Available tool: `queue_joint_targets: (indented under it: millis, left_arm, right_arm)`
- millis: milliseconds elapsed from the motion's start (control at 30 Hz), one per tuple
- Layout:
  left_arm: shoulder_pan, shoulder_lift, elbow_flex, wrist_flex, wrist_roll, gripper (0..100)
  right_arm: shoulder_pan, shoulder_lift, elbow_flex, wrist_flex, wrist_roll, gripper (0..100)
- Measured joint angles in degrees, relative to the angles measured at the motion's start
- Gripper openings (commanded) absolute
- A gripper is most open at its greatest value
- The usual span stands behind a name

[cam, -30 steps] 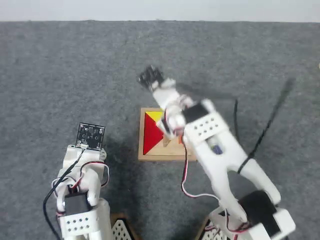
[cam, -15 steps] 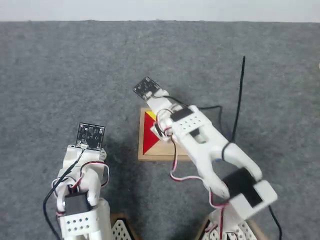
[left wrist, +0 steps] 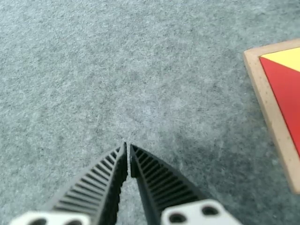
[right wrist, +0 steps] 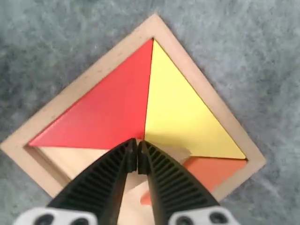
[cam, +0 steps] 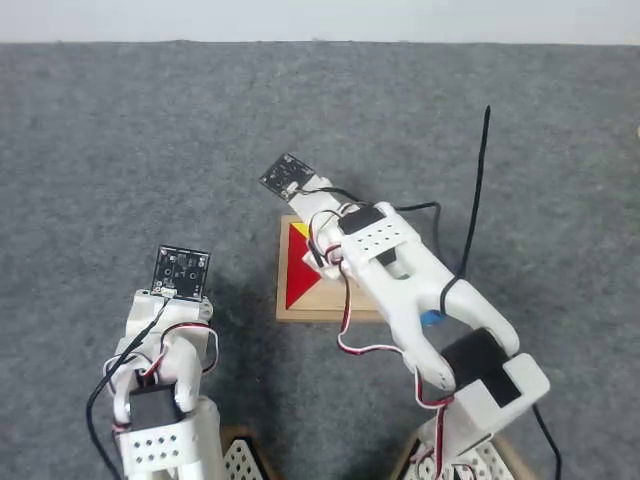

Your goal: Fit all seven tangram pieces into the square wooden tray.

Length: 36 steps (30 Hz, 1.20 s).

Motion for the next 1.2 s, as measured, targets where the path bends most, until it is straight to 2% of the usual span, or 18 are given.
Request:
queue_joint_targets:
  millis: [167,667,1000,1200]
  left_arm:
    - [0.00,0.00,0.00,0.00,0.00,1]
    - [0.00,0.00,0.00,0.00,0.00,1]
    - [0.00,0.00,0.00,0.00,0.00,1]
    - [0.00,0.00,0.00,0.00,0.00,1]
  right_arm:
    - [2.81,-0.18,0.44,0.97,0.70,0.6]
    - [3.08,-8.62,1.58,6.07,3.43,0.6]
    - [2.37,-3.78,1.58,-1.67,3.43,0.6]
    - [2.81,-2.11,1.49,-2.02,3.34,0.6]
